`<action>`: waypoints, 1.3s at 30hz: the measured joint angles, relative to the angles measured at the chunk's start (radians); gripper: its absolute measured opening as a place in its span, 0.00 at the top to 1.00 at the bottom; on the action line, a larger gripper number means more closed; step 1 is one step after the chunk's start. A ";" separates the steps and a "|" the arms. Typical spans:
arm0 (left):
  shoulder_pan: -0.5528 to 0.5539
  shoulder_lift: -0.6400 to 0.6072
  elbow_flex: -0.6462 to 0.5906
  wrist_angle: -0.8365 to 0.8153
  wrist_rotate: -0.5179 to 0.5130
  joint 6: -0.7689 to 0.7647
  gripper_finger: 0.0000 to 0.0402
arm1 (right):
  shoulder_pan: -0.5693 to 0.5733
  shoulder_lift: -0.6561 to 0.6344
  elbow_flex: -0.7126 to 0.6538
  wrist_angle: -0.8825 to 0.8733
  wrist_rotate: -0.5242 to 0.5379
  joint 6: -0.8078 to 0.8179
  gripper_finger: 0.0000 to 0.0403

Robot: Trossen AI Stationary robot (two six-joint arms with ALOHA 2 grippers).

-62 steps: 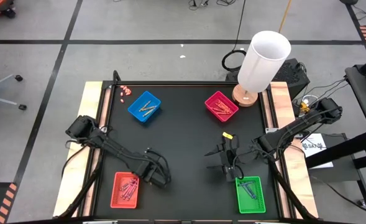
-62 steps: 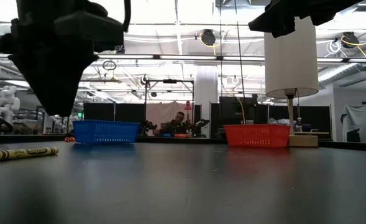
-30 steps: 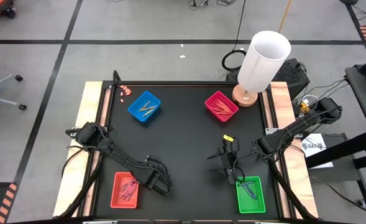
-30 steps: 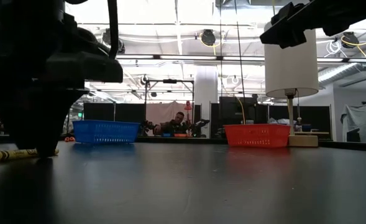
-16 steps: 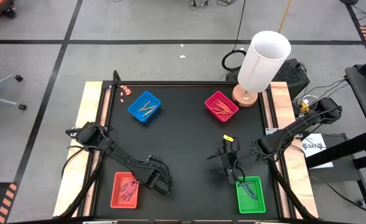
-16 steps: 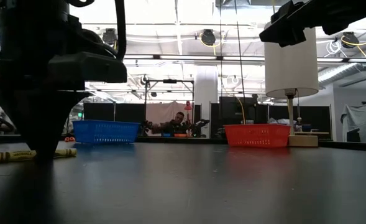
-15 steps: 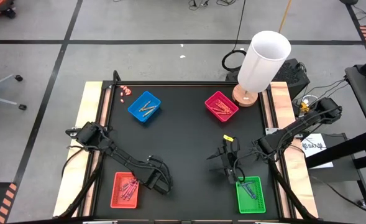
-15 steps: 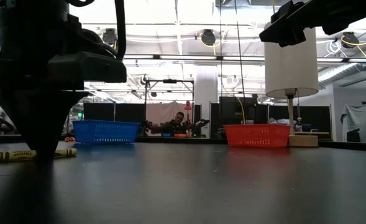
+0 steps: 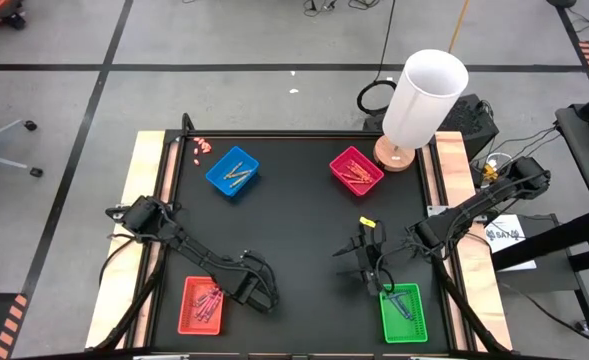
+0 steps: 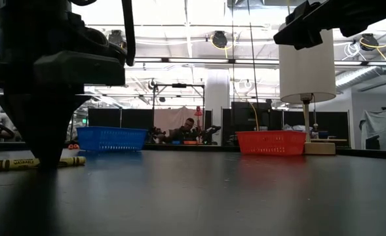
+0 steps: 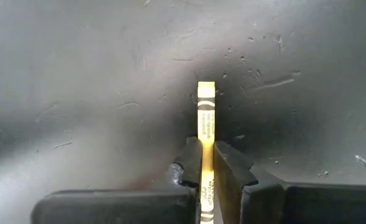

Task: Sort crayons
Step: Put the yellow crayon into the blue bin

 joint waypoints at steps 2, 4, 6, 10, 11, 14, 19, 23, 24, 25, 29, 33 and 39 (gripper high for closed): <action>0.000 0.000 0.000 0.000 0.000 0.000 0.96 | 0.000 0.000 0.000 0.000 0.000 0.000 0.47; 0.000 0.000 0.000 0.000 0.000 0.001 0.98 | 0.000 0.000 0.000 0.000 0.000 0.000 0.47; 0.000 0.001 0.004 -0.005 0.000 0.002 0.99 | 0.000 0.000 0.000 0.000 0.000 0.000 0.47; 0.000 0.005 0.025 -0.022 0.000 0.057 0.98 | 0.000 0.000 0.000 0.000 0.000 0.000 0.47; 0.001 0.007 0.032 -0.027 -0.001 0.066 0.98 | 0.000 0.000 0.000 0.000 0.000 0.000 0.47; 0.002 0.010 0.058 -0.037 -0.016 0.107 0.98 | 0.000 0.000 0.000 0.000 0.000 0.000 0.47; 0.003 0.008 0.116 -0.062 -0.037 0.186 0.98 | 0.000 0.000 0.000 -0.001 0.000 0.000 0.47; 0.000 0.006 0.190 -0.101 -0.082 0.279 0.98 | 0.000 0.000 0.000 -0.001 0.000 0.004 0.47; -0.003 0.006 0.211 -0.116 -0.106 0.310 0.98 | 0.000 0.000 0.000 -0.002 0.000 0.008 0.47; -0.006 0.006 0.233 -0.128 -0.137 0.355 0.98 | 0.000 0.000 0.000 -0.002 0.000 0.012 0.47; -0.031 0.004 0.305 -0.127 -0.239 0.640 0.98 | 0.000 0.000 0.000 -0.006 -0.001 0.020 0.47; -0.045 -0.011 0.331 -0.134 -0.321 0.811 0.98 | 0.017 0.015 0.000 -0.005 -0.001 0.038 0.47; -0.054 -0.070 0.333 -0.191 -0.510 0.899 0.98 | 0.051 0.052 0.000 0.003 -0.001 0.045 0.47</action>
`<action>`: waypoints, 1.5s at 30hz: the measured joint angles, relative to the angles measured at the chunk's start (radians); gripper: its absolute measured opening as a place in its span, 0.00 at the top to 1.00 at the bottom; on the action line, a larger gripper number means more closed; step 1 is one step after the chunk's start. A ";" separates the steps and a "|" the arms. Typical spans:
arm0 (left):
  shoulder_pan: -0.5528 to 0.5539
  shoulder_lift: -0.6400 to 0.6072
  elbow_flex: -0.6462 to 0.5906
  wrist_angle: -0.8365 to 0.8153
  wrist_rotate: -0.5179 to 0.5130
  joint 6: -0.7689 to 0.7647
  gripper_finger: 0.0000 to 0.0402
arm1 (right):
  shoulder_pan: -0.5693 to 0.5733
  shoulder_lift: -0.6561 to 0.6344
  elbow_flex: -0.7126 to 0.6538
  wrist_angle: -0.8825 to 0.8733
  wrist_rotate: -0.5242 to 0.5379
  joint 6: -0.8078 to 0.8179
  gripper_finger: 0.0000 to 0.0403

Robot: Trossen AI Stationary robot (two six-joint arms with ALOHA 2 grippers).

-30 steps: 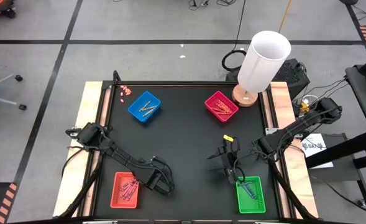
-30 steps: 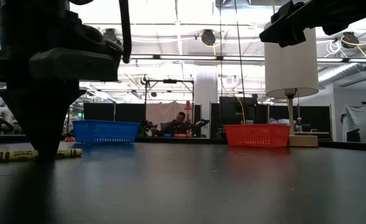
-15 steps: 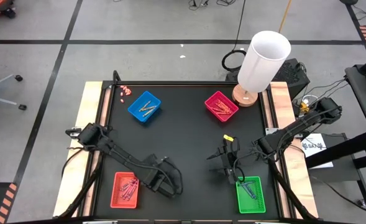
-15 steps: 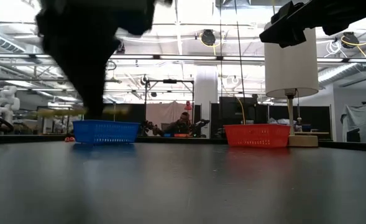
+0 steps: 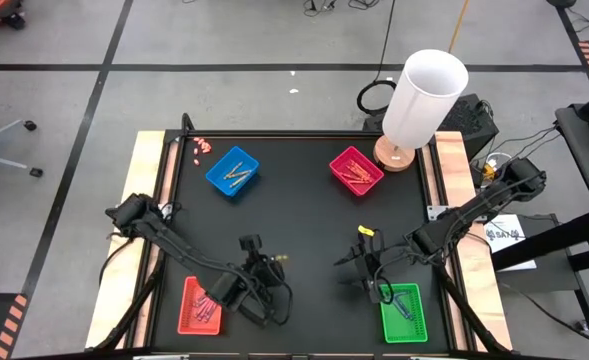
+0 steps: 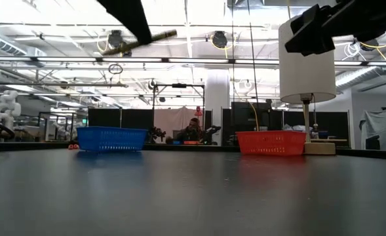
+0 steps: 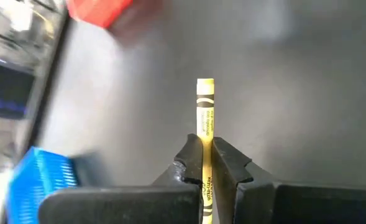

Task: Sort crayons
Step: Put the yellow crayon into the blue bin

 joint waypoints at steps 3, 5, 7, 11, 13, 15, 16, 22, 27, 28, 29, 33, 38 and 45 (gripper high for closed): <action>0.001 -0.031 0.000 -0.066 -0.064 0.001 0.98 | 0.008 0.004 0.000 0.002 0.001 0.004 0.47; 0.011 -0.049 0.000 -0.099 -0.078 0.000 0.98 | 0.008 0.004 0.000 0.008 0.001 0.006 0.47; 0.018 -0.065 0.000 -0.142 -0.081 0.000 0.98 | 0.008 0.004 0.000 0.008 0.001 0.018 0.47; 0.026 -0.116 0.000 -0.210 -0.083 0.034 0.98 | 0.008 0.004 0.000 0.008 0.001 0.027 0.47; 0.031 -0.152 0.000 -0.227 -0.080 0.065 0.98 | 0.009 0.004 0.000 0.008 0.001 0.034 0.47; 0.035 -0.199 -0.001 -0.254 -0.059 0.081 0.98 | 0.009 0.004 0.000 0.007 0.001 0.044 0.47; 0.036 -0.225 -0.001 -0.261 -0.049 0.080 0.98 | 0.009 0.004 0.000 0.007 0.001 0.049 0.47; 0.016 -0.382 -0.032 -0.163 -0.074 0.083 0.98 | 0.026 0.004 0.000 0.003 0.002 0.056 0.47; -0.015 -0.457 -0.192 0.105 -0.123 0.217 0.98 | 0.044 0.004 0.000 0.012 0.005 0.055 0.47; -0.019 -0.461 -0.231 0.170 -0.128 0.248 0.98 | 0.047 0.004 0.000 0.015 0.006 0.055 0.47; -0.018 -0.464 -0.270 0.242 -0.130 0.278 0.98 | 0.048 0.004 0.000 0.016 0.006 0.053 0.47; -0.013 -0.468 -0.434 0.499 -0.132 0.377 0.98 | 0.048 0.004 0.000 0.028 0.006 0.049 0.47; 0.010 -0.468 -0.635 0.795 -0.128 0.417 0.98 | 0.048 0.004 0.000 0.030 0.006 0.045 0.47; 0.046 -0.468 -0.823 1.262 -0.052 0.525 0.98 | 0.048 0.004 0.000 0.030 0.007 0.026 0.47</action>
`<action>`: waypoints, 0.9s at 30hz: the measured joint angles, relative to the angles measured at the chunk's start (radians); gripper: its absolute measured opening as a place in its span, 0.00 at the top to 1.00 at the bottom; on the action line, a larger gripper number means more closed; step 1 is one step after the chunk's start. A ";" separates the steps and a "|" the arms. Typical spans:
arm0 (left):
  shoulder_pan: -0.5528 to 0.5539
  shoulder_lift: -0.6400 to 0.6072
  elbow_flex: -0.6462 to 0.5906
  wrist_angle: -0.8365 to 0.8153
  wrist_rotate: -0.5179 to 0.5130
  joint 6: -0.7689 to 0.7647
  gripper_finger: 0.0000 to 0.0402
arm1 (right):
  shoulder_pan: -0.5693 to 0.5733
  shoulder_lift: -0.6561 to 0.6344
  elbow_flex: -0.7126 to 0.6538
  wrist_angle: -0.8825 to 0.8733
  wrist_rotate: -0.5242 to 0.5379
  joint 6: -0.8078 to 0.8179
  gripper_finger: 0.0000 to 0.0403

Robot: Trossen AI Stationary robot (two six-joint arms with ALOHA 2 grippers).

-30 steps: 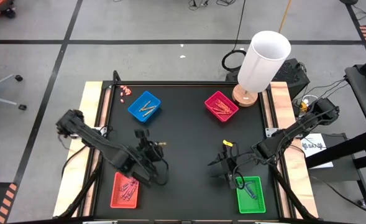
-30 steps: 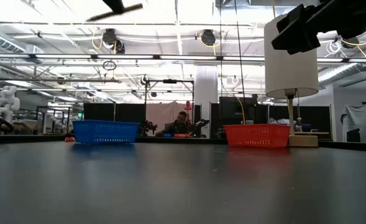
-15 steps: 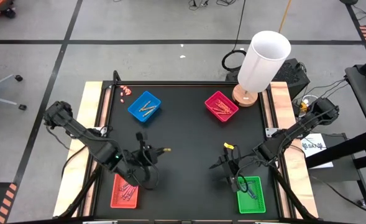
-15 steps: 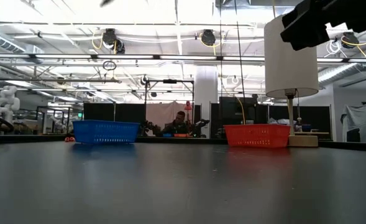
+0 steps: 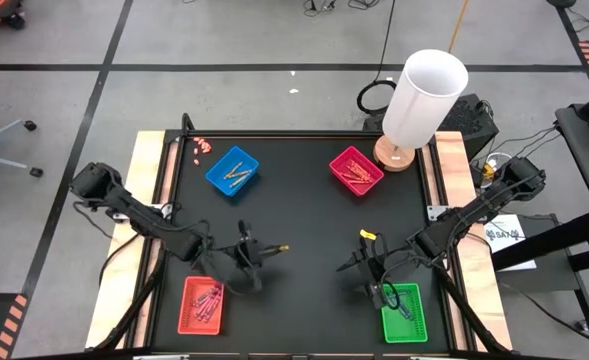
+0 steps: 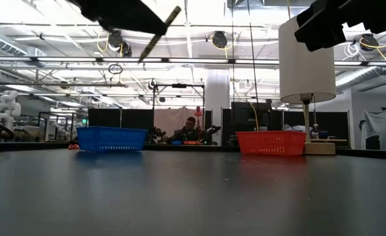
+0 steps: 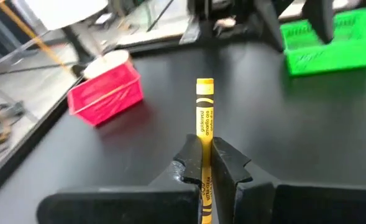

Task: Sort crayons
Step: Put the yellow crayon into the blue bin

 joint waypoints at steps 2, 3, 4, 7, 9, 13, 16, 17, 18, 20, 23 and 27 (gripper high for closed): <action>0.008 0.000 -0.056 0.147 0.045 0.043 0.98 | 0.000 0.000 0.000 0.001 0.000 0.000 0.47; 0.013 0.000 -0.084 0.224 0.072 0.060 0.98 | 0.000 0.000 0.000 0.001 0.000 0.000 0.47; 0.016 0.000 -0.111 0.294 0.094 0.072 0.98 | 0.000 0.000 0.000 0.000 0.000 0.000 0.47; 0.024 0.000 -0.171 0.442 0.107 0.070 0.98 | 0.000 0.000 0.000 0.000 0.000 0.000 0.47; 0.023 0.000 -0.196 0.512 0.109 0.070 0.98 | 0.000 0.000 0.000 0.000 0.000 0.000 0.47; 0.022 0.000 -0.201 0.550 0.127 0.070 0.98 | 0.000 0.000 0.000 0.000 0.000 0.000 0.47; 0.022 0.000 -0.187 0.553 0.127 0.069 0.98 | 0.000 0.000 0.000 0.001 0.000 0.000 0.47; 0.022 0.000 -0.183 0.553 0.127 0.069 0.98 | 0.000 0.000 0.000 0.002 0.000 0.000 0.47; 0.022 0.000 -0.179 0.552 0.127 0.069 0.98 | 0.000 0.000 0.000 0.003 0.000 0.000 0.47; 0.022 0.000 -0.176 0.553 0.127 0.067 0.98 | 0.000 0.000 0.000 0.003 0.000 0.000 0.47; 0.021 0.000 -0.175 0.552 0.131 0.045 0.98 | 0.000 0.000 0.000 0.003 0.000 0.000 0.47; 0.020 0.000 -0.175 0.550 0.144 0.019 0.98 | 0.000 0.000 0.000 0.003 0.000 0.000 0.47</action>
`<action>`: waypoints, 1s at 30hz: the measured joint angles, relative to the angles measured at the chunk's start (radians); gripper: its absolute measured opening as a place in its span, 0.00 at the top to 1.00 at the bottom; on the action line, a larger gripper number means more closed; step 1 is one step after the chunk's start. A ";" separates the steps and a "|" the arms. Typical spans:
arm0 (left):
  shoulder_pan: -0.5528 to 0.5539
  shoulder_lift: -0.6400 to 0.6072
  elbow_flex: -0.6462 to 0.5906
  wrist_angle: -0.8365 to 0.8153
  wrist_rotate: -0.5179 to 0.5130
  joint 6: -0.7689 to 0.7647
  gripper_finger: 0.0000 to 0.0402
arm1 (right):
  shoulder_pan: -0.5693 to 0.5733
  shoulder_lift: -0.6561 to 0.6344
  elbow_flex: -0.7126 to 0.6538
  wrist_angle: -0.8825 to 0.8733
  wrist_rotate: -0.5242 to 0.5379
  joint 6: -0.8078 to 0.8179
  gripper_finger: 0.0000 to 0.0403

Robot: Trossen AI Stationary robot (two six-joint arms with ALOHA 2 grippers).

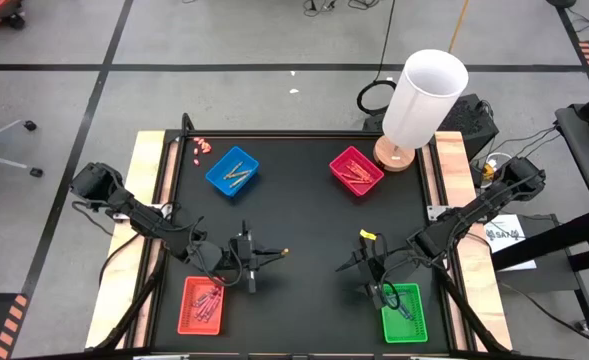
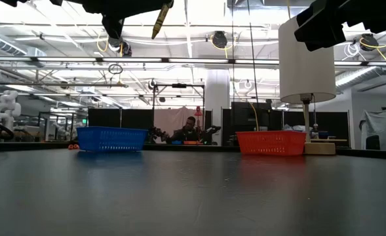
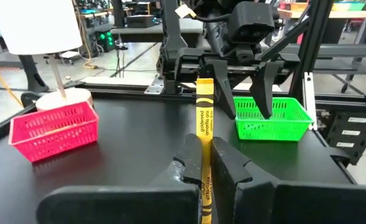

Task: Sort crayons
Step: Put the yellow crayon into the blue bin

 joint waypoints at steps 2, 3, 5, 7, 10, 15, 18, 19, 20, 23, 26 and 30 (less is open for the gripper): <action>0.000 0.000 0.000 0.000 0.000 0.033 0.98 | 0.000 0.000 0.000 0.000 0.000 0.000 0.47; 0.000 0.000 0.000 0.000 0.000 0.069 0.98 | 0.000 0.000 0.000 0.000 0.000 0.000 0.47; 0.000 0.000 0.000 0.000 0.000 0.158 0.98 | 0.000 0.000 0.000 0.000 0.000 0.000 0.47; 0.000 0.000 0.000 0.000 0.000 0.252 0.98 | 0.000 0.000 0.000 0.000 0.000 -0.001 0.47; 0.000 0.000 0.000 0.000 0.000 0.366 0.98 | -0.001 0.000 0.000 0.000 0.000 -0.005 0.47; 0.000 0.000 0.000 0.000 0.000 0.485 0.98 | -0.001 0.000 0.000 -0.002 0.000 -0.008 0.47; 0.000 0.000 0.000 -0.001 0.000 0.574 0.98 | -0.001 0.000 0.000 -0.003 0.000 -0.007 0.47; 0.000 0.000 0.000 0.000 0.000 0.612 0.98 | -0.001 0.000 0.000 -0.003 0.000 -0.007 0.47; 0.000 0.000 0.000 -0.001 -0.001 0.654 0.98 | -0.001 0.000 0.000 -0.003 0.000 -0.008 0.47; 0.000 0.000 0.000 -0.002 -0.001 0.770 0.98 | -0.001 0.000 0.000 -0.003 0.000 -0.008 0.47; 0.001 0.000 0.000 -0.001 -0.001 0.837 0.98 | -0.001 0.000 0.000 -0.003 0.000 -0.008 0.47; 0.001 0.000 0.000 -0.001 -0.001 0.863 0.98 | -0.001 0.000 0.000 -0.003 0.000 -0.008 0.47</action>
